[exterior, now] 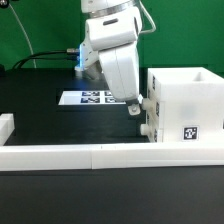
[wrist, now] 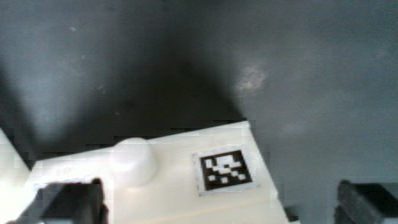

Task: Assemble drawer

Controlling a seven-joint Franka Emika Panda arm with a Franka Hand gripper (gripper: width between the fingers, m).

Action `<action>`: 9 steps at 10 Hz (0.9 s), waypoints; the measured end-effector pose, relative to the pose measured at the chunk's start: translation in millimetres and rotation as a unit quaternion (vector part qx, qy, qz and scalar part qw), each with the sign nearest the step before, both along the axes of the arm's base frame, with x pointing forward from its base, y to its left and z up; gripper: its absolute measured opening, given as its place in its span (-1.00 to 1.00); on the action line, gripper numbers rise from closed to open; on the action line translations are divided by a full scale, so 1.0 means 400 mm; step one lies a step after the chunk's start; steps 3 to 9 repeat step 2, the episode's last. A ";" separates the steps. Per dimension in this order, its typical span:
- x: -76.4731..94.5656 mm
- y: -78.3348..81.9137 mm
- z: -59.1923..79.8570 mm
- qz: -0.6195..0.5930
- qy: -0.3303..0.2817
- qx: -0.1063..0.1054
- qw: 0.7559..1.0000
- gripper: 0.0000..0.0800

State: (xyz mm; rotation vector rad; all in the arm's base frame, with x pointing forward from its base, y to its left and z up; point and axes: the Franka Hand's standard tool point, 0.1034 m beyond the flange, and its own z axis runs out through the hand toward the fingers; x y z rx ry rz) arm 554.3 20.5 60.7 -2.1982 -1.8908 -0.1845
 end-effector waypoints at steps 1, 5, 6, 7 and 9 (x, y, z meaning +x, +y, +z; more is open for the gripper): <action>0.000 0.000 0.000 0.000 0.000 0.000 1.000 0.62; 0.000 0.000 -0.001 0.000 0.000 0.000 1.000 0.62; 0.000 0.000 -0.001 0.000 0.000 0.000 1.000 0.62; 0.000 0.000 -0.001 0.000 0.000 0.000 1.000 0.62; 0.000 0.000 -0.001 0.000 0.000 0.000 1.000 0.62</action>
Offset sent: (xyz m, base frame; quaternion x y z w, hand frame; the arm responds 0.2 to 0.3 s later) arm 0.0000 0.0000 0.0000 0.0000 0.0000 0.0000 1.0000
